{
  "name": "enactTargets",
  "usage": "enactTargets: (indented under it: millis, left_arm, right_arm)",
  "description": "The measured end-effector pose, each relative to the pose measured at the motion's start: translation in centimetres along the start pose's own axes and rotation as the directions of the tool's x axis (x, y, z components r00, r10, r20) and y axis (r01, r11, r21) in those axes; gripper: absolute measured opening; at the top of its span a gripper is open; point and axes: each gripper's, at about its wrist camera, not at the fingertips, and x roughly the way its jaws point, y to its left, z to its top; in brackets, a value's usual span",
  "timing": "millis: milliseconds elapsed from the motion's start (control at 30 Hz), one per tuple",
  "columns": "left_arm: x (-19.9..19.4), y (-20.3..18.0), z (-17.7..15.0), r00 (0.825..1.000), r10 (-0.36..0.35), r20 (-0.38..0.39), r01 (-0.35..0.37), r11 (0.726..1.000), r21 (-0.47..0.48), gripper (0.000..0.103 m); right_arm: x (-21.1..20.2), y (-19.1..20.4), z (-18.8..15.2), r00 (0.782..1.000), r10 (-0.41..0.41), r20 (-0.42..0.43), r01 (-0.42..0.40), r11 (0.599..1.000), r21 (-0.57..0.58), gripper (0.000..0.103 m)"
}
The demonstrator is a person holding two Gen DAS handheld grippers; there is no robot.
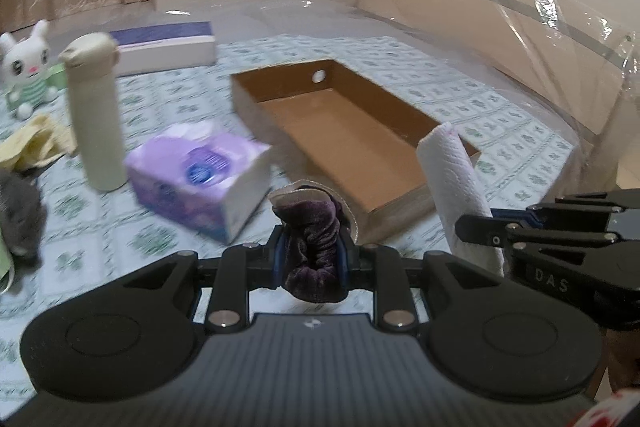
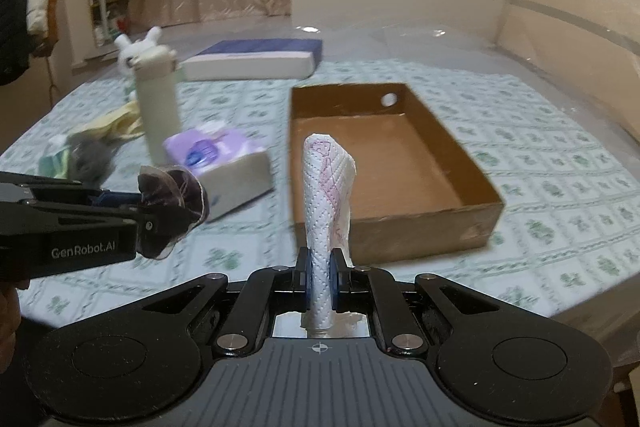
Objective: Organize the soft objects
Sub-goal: 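Carry the scrunchie and white towel over the cardboard box with both tools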
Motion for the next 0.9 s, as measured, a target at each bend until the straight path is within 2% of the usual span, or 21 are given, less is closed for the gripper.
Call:
enactTargets:
  millis: [267, 467, 900]
  left_arm:
    - [3.6, -2.6, 3.1, 1.000, -0.028, 0.015, 0.027, 0.999, 0.032, 0.023]
    - [6.6, -2.7, 6.3, 0.999, -0.024, 0.042, 0.023, 1.000, 0.014, 0.023]
    - [15.7, 0.8, 12.9, 0.999, 0.012, 0.035, -0.009, 0.996, -0.093, 0.023]
  right_arm:
    - [0.8, -4.1, 2.4, 0.999, -0.034, 0.037, 0.033, 0.999, 0.020, 0.009]
    - [2.9, -6.7, 5.4, 0.998, -0.024, 0.064, 0.022, 1.000, 0.022, 0.009]
    - [12.3, -11.6, 13.1, 0.998, 0.040, 0.057, -0.041, 0.999, 0.025, 0.009]
